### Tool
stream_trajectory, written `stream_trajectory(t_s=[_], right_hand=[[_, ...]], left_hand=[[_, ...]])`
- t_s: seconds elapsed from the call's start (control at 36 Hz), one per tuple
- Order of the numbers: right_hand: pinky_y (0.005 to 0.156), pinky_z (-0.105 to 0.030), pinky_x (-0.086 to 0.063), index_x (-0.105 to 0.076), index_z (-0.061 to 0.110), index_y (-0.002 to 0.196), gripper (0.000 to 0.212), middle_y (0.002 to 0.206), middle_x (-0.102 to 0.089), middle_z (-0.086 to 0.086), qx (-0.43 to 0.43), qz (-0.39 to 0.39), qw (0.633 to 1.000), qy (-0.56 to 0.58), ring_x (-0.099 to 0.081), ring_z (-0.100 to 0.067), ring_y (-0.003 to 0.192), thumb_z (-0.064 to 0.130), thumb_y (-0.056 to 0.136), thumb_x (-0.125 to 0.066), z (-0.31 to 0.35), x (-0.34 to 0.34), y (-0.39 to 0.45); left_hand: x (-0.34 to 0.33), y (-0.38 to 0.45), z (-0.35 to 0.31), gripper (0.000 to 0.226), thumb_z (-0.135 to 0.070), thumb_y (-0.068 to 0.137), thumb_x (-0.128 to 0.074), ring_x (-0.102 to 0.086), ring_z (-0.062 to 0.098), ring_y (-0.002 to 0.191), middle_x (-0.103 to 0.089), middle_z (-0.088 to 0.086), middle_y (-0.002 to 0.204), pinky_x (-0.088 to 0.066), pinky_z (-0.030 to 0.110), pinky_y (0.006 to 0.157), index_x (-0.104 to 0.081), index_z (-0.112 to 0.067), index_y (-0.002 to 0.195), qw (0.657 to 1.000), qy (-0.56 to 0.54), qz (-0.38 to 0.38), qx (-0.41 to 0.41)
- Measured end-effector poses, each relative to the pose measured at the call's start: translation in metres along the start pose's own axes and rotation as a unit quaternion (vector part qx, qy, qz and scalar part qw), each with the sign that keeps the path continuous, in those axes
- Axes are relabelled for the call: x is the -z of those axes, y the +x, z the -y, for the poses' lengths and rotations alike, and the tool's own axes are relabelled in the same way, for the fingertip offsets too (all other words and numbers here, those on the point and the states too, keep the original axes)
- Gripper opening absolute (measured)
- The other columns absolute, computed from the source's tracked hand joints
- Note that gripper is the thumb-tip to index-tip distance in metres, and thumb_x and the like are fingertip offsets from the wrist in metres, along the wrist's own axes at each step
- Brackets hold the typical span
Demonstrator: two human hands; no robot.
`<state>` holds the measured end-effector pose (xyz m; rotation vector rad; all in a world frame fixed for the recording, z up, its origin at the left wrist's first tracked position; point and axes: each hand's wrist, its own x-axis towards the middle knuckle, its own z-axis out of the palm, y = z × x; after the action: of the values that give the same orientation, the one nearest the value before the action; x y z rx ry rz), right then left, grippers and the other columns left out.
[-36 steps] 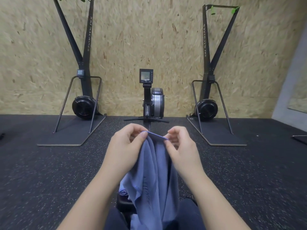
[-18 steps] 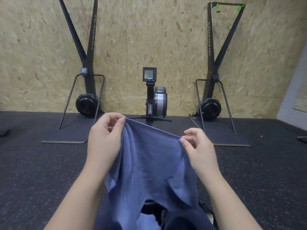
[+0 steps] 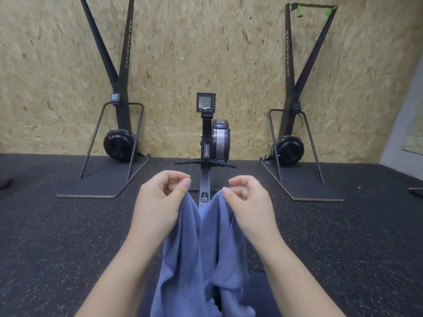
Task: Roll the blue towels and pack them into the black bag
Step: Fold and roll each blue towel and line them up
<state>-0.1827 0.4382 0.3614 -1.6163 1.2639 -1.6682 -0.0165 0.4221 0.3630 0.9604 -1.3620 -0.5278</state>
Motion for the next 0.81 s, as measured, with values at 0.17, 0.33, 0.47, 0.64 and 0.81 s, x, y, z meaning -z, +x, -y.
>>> stream_trajectory(t_s=[0.17, 0.33, 0.47, 0.64, 0.81], right_hand=[[0.057, -0.006, -0.041, -0.056, 0.012, 0.100, 0.014, 0.082, -0.070, -0.001, -0.013, 0.007, 1.000, 0.014, -0.057, 0.007, 0.059, 0.005, 0.089, -0.063, 0.002, 0.000, -0.003], [0.064, -0.007, -0.042, -0.055, 0.023, 0.097, 0.026, 0.083, -0.072, 0.008, 0.005, 0.045, 0.999, 0.004, -0.060, 0.006, 0.068, 0.000, 0.087, -0.060, 0.006, -0.002, -0.008], [0.083, -0.020, -0.048, -0.053, 0.032, 0.098, 0.034, 0.092, -0.072, 0.015, 0.041, 0.076, 0.995, -0.041, -0.065, 0.000, 0.089, 0.003, 0.084, -0.061, 0.005, -0.005, -0.012], [0.079, -0.013, -0.046, -0.052, 0.033, 0.092, 0.037, 0.088, -0.065, 0.008, 0.081, 0.055, 0.992, -0.073, -0.062, -0.001, 0.085, -0.001, 0.082, -0.061, 0.004, -0.006, -0.013], [0.079, -0.012, -0.043, -0.045, 0.040, 0.092, 0.046, 0.092, -0.060, 0.012, 0.080, 0.053, 0.985, -0.143, -0.056, 0.000, 0.086, -0.002, 0.079, -0.056, -0.006, 0.000, -0.008]], left_hand=[[-0.013, -0.009, -0.005, 0.016, -0.011, 0.087, -0.068, -0.050, -0.005, 0.053, -0.057, -0.020, 0.055, -0.038, 0.010, 0.056, -0.069, -0.027, 0.086, 0.997, 0.007, 0.075, 0.008], [-0.026, -0.017, -0.002, 0.025, -0.016, 0.088, -0.067, -0.054, -0.003, 0.058, -0.062, -0.018, 0.061, -0.041, 0.019, 0.062, -0.064, -0.041, 0.095, 0.992, 0.042, 0.116, 0.035], [-0.028, -0.020, -0.005, 0.019, -0.017, 0.088, -0.067, -0.067, 0.003, 0.075, -0.072, -0.010, 0.076, -0.050, 0.024, 0.073, -0.070, -0.031, 0.100, 0.992, 0.060, 0.103, 0.038], [-0.028, -0.022, -0.006, 0.014, -0.015, 0.086, -0.068, -0.064, -0.007, 0.070, -0.071, -0.018, 0.073, -0.045, 0.014, 0.065, -0.070, -0.028, 0.081, 0.994, 0.075, 0.073, 0.041], [-0.022, -0.015, 0.002, 0.015, -0.018, 0.086, -0.069, -0.060, -0.006, 0.064, -0.068, -0.020, 0.070, -0.043, 0.017, 0.064, -0.069, -0.029, 0.076, 0.995, 0.078, 0.040, 0.042]])
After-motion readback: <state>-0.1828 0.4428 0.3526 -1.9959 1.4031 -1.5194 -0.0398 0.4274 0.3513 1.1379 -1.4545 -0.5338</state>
